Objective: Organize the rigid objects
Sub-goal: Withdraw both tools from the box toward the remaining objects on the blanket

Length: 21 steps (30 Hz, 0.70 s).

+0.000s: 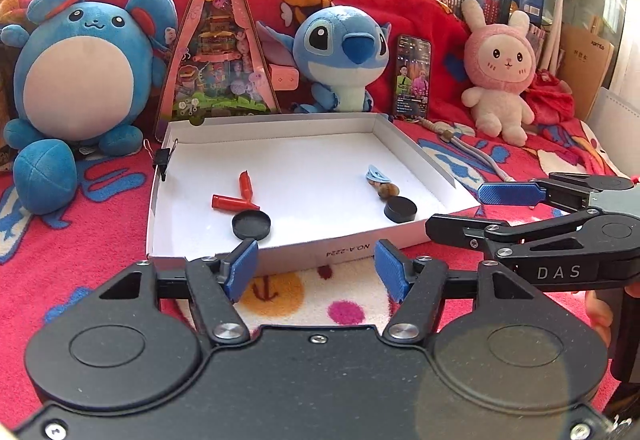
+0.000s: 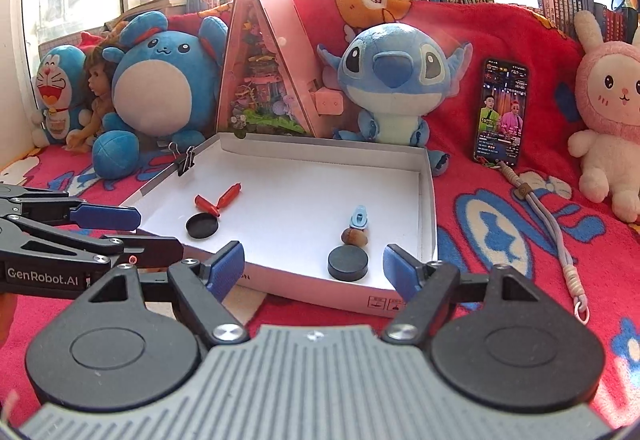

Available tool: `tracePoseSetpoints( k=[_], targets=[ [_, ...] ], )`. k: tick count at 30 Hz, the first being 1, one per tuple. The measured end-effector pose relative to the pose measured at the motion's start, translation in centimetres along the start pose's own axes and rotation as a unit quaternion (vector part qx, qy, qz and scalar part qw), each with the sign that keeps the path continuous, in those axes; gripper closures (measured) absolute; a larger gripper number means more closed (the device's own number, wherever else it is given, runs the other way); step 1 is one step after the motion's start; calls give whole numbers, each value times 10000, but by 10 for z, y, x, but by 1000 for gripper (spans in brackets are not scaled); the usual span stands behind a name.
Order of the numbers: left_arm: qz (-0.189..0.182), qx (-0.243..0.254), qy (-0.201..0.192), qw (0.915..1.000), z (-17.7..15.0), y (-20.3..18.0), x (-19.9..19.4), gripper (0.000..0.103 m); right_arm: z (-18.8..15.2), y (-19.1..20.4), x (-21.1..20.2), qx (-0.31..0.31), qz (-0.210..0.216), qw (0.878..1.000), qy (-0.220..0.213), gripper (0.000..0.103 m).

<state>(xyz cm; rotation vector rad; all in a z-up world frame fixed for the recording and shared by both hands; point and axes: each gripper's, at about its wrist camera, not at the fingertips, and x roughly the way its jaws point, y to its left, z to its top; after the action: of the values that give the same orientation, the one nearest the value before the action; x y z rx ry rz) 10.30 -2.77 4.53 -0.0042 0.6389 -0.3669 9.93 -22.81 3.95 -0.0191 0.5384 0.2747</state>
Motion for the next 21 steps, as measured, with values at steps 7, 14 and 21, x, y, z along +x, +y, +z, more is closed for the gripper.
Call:
tracePoseSetpoints(
  k=[7,14,21],
  targets=[
    [-194,55,40,9998,-22,-9,-17,37,-19,6,-23,-204,110,9997,-7,16],
    [-268,132,74,9995,-40,-14,-27,33,-38,13,-39,-390,153,9991,26,14],
    [-280,257,56,9993,-53,-17,-32,27,-53,15,-46,-396,29,9992,21,9]
  ],
)
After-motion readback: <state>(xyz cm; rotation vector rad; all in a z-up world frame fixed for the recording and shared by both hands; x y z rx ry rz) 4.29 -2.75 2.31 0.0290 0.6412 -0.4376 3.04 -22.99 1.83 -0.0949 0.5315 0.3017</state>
